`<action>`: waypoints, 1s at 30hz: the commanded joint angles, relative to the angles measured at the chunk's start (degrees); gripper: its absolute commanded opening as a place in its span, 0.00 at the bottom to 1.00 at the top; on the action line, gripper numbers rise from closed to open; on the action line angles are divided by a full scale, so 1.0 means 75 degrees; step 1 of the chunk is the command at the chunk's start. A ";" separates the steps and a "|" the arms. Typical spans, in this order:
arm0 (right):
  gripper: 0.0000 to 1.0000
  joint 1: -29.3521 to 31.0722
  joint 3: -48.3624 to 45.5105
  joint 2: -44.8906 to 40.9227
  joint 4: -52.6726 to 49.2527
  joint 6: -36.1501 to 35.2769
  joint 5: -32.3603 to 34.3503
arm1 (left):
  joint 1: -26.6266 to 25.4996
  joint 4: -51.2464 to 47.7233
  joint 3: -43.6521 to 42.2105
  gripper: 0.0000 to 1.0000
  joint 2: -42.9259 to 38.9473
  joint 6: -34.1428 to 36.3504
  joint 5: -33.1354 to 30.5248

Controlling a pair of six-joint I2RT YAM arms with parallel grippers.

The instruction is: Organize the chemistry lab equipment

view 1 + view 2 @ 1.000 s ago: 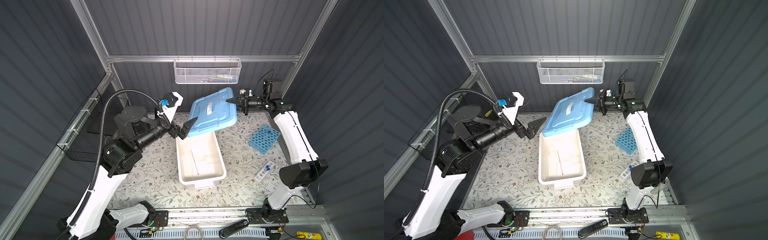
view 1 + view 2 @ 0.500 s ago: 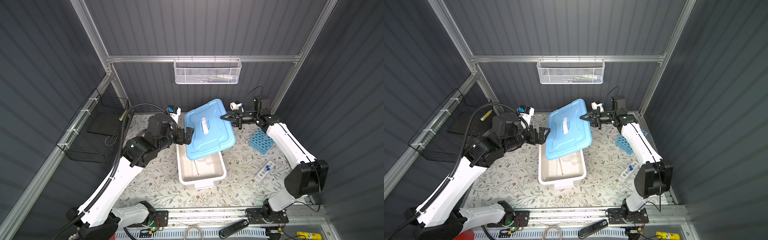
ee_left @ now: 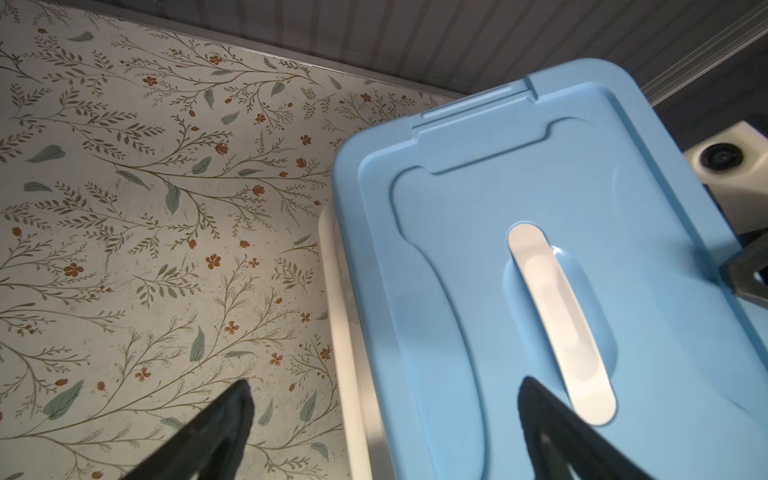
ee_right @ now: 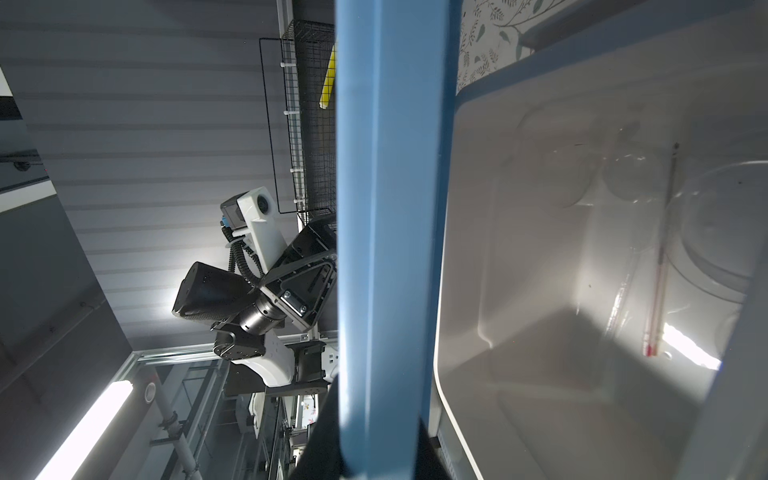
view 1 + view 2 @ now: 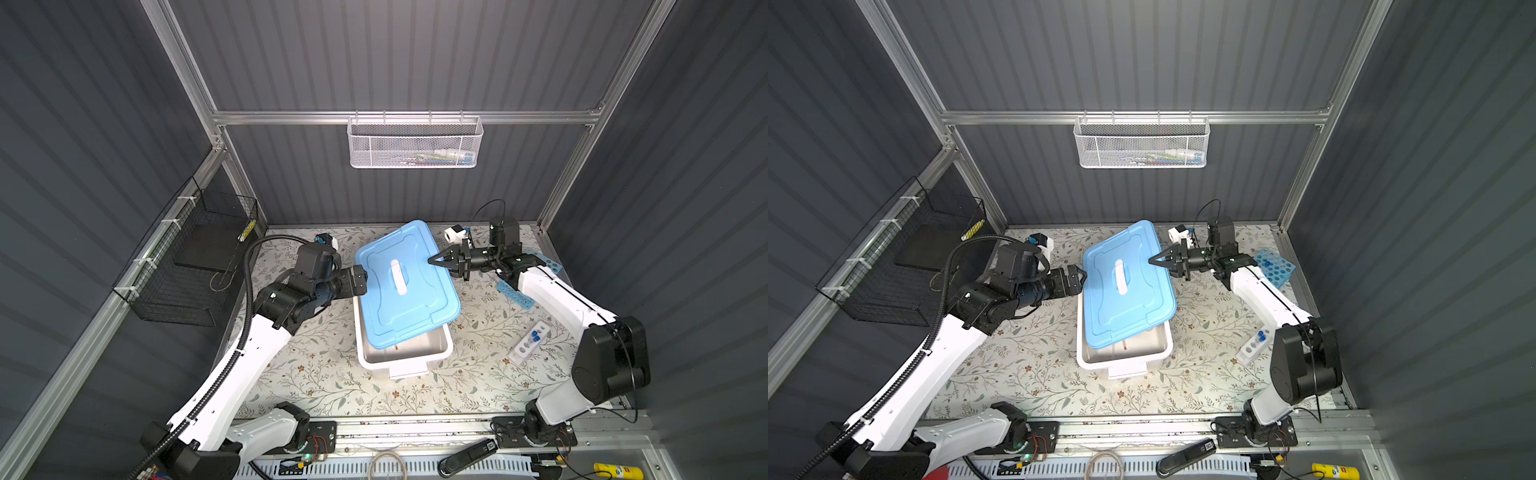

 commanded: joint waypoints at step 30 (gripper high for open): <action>0.00 0.0306 -0.2267 -0.0829 0.1235 0.0028 0.0348 | 0.0658 0.1238 -0.1825 0.98 0.0404 -0.0321 0.1115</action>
